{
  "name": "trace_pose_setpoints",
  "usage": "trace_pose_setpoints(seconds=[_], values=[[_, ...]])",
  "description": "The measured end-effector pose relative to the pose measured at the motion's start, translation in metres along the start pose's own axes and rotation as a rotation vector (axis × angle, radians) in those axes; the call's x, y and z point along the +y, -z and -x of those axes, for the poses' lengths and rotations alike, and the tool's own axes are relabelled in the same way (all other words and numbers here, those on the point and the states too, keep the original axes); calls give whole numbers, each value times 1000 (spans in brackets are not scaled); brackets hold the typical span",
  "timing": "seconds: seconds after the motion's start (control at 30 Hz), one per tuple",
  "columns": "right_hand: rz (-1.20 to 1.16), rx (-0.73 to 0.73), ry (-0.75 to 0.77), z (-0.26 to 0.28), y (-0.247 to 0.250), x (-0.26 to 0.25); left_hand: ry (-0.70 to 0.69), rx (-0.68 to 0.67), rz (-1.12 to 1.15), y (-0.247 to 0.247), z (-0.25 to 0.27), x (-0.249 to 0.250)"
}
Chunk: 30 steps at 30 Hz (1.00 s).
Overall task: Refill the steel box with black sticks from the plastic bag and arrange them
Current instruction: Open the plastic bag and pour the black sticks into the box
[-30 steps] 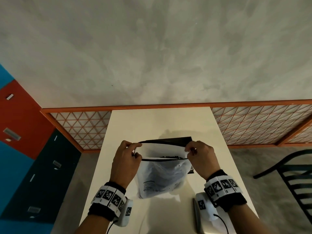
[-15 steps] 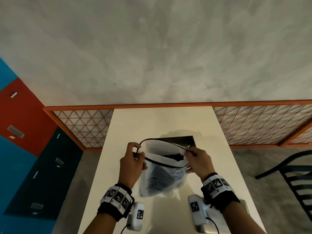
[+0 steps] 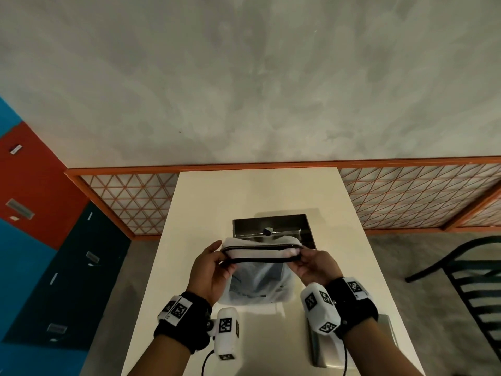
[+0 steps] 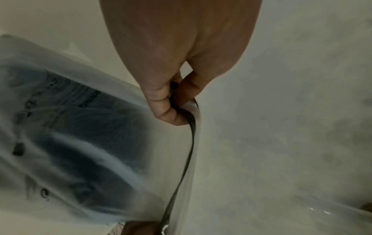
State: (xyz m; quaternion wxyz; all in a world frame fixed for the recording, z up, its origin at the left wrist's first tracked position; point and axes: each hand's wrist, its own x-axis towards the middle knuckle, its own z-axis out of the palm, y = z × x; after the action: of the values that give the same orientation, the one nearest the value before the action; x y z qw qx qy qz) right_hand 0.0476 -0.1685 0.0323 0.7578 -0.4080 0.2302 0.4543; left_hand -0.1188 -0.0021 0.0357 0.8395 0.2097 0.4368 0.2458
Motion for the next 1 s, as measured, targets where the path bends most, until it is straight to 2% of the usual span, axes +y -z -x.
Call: trace_pose_setpoints(seconds=[0.07,0.13,0.2,0.27,0.3,0.4,0.53,0.6,0.67,0.7,0.77,0.83,0.9,1.0], values=[[-33,-65,-23,1,-5,3,27,-81,59,0,0,-2],[14,-169,-38,2,-9,4,33,-146,126,0,-1,-1],[91,-195,-69,-5,-9,4,46,-165,159,1,-5,-3],[180,-111,-60,-14,-5,7,70,-131,156,5,-11,-9],[235,-21,-37,-19,-1,8,89,-115,145,8,-15,-13],[371,37,73,-22,4,12,119,-87,119,16,-19,-23],[629,11,423,-13,1,8,42,-93,-40,7,-14,-20],[873,-19,560,-14,-1,5,-1,-81,-119,3,-13,-17],[1117,-40,599,-16,2,4,-7,-88,-127,1,-15,-16],[1148,-45,590,-13,0,4,10,-89,-126,2,-16,-15],[1006,-120,544,-6,-4,1,56,-131,-98,5,-14,-14],[623,-193,356,-2,-6,-5,118,-192,-97,7,-8,-11],[353,-179,135,-3,-4,-12,171,-233,-113,10,-5,-6],[251,-116,-33,-15,1,-14,217,-221,-148,16,-8,-4]])
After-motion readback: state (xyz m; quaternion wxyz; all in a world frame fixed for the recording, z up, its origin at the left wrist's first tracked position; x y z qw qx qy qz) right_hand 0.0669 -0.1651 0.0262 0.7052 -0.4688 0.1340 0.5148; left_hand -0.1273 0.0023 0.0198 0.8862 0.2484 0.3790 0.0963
